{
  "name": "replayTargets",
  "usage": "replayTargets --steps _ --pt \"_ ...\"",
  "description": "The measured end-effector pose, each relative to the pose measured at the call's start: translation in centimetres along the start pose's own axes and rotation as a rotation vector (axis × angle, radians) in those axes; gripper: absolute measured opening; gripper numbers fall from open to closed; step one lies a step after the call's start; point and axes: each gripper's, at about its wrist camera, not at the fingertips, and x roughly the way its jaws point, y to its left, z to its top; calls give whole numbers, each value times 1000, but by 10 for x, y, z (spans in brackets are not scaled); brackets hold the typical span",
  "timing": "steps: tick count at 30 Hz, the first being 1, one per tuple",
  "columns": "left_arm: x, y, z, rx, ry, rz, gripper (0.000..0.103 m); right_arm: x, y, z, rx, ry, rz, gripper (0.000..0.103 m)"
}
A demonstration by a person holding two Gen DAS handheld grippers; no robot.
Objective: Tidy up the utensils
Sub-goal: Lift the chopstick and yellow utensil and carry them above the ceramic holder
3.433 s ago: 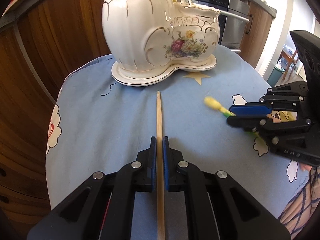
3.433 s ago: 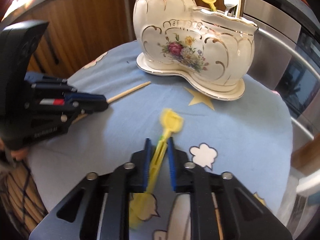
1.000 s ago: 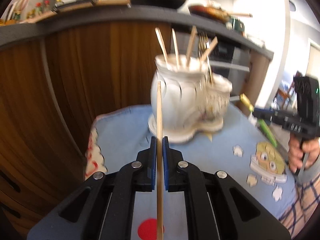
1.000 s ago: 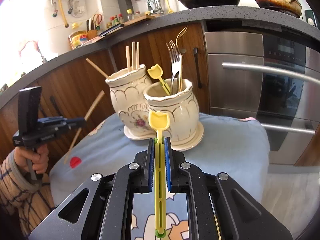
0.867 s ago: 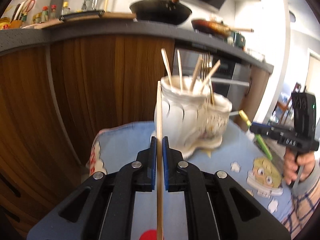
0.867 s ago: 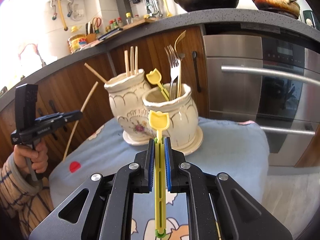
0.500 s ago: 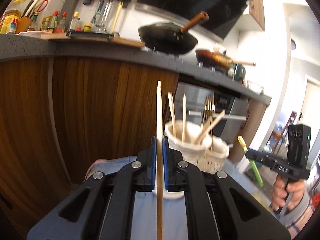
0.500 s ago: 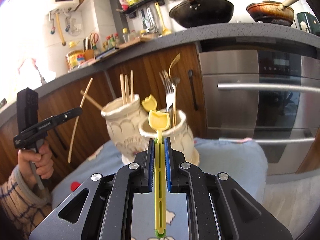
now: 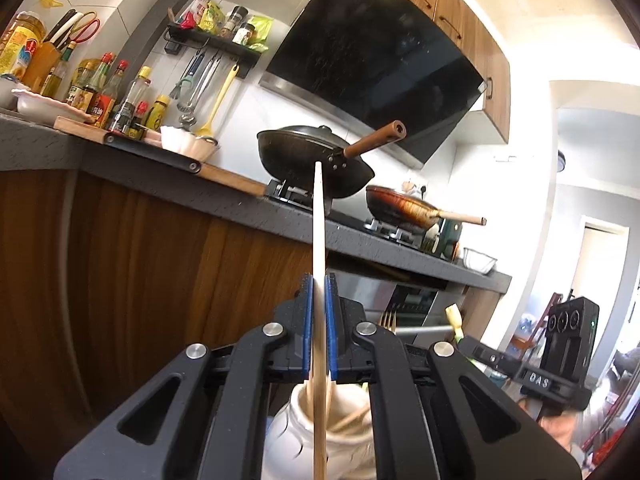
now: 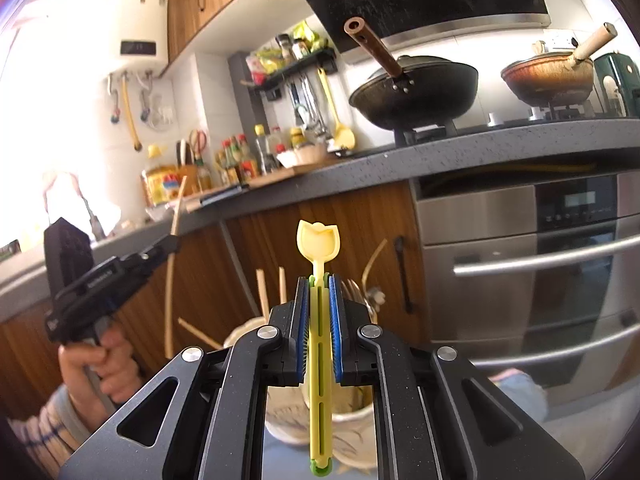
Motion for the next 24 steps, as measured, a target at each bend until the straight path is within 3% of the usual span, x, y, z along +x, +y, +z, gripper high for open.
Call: replayTargets --steps 15,24 --pt "42 18 -16 -123 -129 -95 6 37 -7 -14 59 -74 34 11" --pt "55 24 -34 -133 -123 -71 6 50 -16 -27 66 -90 -8 11"
